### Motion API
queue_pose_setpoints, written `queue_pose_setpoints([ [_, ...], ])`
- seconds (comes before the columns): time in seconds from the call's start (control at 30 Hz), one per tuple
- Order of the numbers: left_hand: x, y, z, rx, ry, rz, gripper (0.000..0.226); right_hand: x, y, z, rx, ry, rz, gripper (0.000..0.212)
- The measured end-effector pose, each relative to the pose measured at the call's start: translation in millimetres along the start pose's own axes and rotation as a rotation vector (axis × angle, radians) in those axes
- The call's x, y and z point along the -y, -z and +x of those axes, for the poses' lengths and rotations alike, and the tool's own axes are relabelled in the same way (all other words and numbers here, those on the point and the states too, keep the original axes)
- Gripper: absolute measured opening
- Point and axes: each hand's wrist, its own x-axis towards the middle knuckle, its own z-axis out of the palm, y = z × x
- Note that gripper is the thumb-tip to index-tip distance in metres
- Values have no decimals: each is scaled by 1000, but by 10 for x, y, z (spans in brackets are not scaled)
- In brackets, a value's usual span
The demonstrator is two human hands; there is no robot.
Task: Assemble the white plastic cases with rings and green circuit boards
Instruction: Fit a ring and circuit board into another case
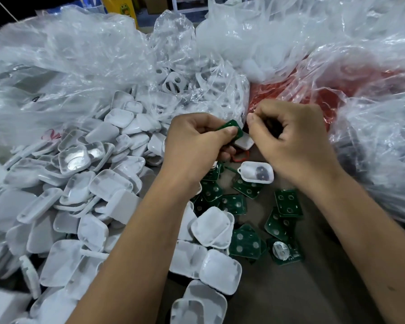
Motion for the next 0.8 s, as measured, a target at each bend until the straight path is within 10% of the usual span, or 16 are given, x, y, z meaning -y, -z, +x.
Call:
queue_pose_setpoints([
  [0.53,-145,-19,-76,155,120,-328,15,-194,204,97,164,15,329,13],
  [0.67,-55,6,-52,60,-213,449,17,-190,184,89,21,-270,654,24],
  [0.8,-52,10,-114,303,-306,778,40,-129,207,89,27,-350,903,20],
])
